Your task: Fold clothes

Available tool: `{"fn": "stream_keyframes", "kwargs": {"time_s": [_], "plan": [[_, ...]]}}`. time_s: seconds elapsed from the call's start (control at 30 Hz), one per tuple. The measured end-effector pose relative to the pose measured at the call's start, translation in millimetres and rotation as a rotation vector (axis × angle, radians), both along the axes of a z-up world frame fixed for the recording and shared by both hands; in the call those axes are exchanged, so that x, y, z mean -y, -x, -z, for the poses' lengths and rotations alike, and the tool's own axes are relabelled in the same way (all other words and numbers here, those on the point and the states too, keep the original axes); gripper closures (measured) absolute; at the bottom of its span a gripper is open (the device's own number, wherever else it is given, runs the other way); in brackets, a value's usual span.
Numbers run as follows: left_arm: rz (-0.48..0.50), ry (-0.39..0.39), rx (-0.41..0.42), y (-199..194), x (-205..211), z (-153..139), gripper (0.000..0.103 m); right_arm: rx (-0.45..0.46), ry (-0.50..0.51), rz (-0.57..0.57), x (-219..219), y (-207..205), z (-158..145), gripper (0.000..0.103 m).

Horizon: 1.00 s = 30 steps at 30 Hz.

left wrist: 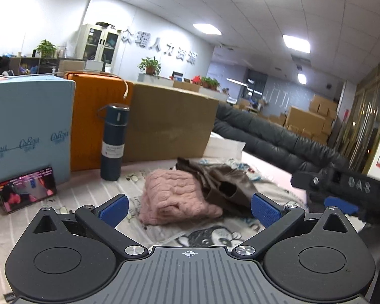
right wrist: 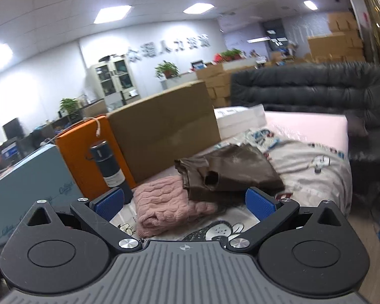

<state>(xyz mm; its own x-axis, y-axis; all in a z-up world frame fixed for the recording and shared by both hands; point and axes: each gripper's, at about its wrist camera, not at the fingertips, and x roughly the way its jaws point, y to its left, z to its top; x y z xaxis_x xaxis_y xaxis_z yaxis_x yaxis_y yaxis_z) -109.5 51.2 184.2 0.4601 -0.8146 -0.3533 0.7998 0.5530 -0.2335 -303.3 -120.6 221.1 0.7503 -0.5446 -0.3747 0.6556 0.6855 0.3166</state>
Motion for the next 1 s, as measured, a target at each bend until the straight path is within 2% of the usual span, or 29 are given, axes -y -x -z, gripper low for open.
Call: {"fn": "stream_keyframes", "kwargs": {"time_s": [0.2,0.5,0.63,1.0], "plan": [[-0.027,-0.025,-0.017,-20.3,-1.8,11.4,0.000,-0.051,-0.035,-0.045,4.3,-31.6,17.9,0.000],[-0.022,-0.075,-0.015,-32.2,3.5,17.9,0.000,-0.086,-0.122,-0.015,12.7,-54.9,33.5,0.000],[-0.030,-0.048,0.011,-30.3,0.7,17.4,0.000,-0.093,-0.140,-0.007,14.2,-58.8,37.7,0.000],[-0.105,-0.049,0.059,-20.6,-9.2,16.1,0.000,-0.096,-0.140,-0.074,10.0,-68.3,42.3,0.000]]}}
